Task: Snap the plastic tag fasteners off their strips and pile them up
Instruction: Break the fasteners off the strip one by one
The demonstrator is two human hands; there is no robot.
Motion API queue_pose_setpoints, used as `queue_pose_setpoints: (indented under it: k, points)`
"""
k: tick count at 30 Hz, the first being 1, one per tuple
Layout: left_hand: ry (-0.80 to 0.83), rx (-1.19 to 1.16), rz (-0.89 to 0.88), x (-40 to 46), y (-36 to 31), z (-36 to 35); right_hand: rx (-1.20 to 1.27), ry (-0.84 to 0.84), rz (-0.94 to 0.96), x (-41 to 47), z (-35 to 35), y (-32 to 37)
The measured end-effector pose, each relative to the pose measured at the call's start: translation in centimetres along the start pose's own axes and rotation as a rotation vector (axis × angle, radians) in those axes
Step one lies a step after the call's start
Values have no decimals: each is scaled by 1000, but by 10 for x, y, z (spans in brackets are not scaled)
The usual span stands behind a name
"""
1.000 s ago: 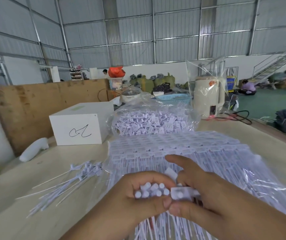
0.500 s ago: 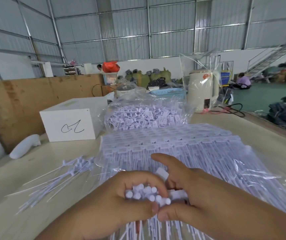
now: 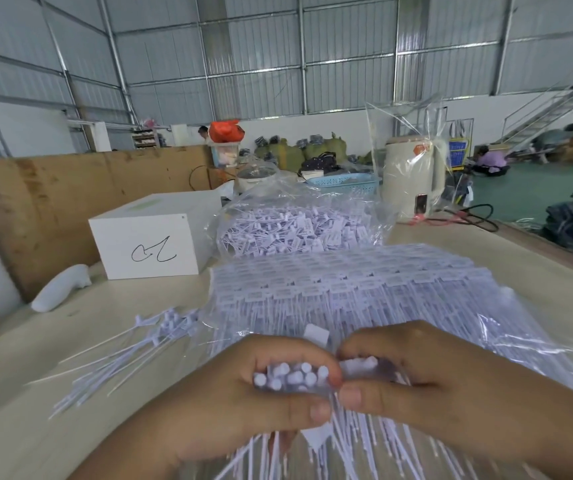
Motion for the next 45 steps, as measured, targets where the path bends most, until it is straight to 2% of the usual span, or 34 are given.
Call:
queue_pose_setpoints:
  k: [8, 19, 26, 34, 38, 39, 41, 43, 45]
  points:
    - [-57, 47, -7, 7, 10, 4, -160, -62, -35, 2, -2, -12]
    - [-100, 26, -1, 7, 13, 12, -89, -66, -34, 2, -1, -18]
    - [-265, -15, -145, 7, 3, 16, -79, -297, -96, 0, 17, -13]
    - [-453, -83, -204, 5, -3, 23, -178, -493, -154, 1, 18, 4]
    - [-580, -258, -165, -3, 1, 36, 5, -759, -243, -10, 42, -13]
    - [-593, -283, -149, -5, 1, 38, 45, -772, -243, -13, 48, -18]
    - [-534, -265, -124, -4, -2, 37, 138, -640, -184, -10, 44, -20]
    - [-417, -192, -90, 0, -3, 27, 205, -383, -92, -2, 23, -14]
    - [-306, -133, -76, 4, 0, 17, 146, -216, -15, 2, 6, -7]
Point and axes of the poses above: each hand's wrist, its own x-axis towards the middle knuckle, its own z-axis out of the back of the hand, y = z × x, the point moved 8 cm from there along x, towards the middle knuckle, and after that the axes turned 10 degrees about -x, right-handed, at the moved point
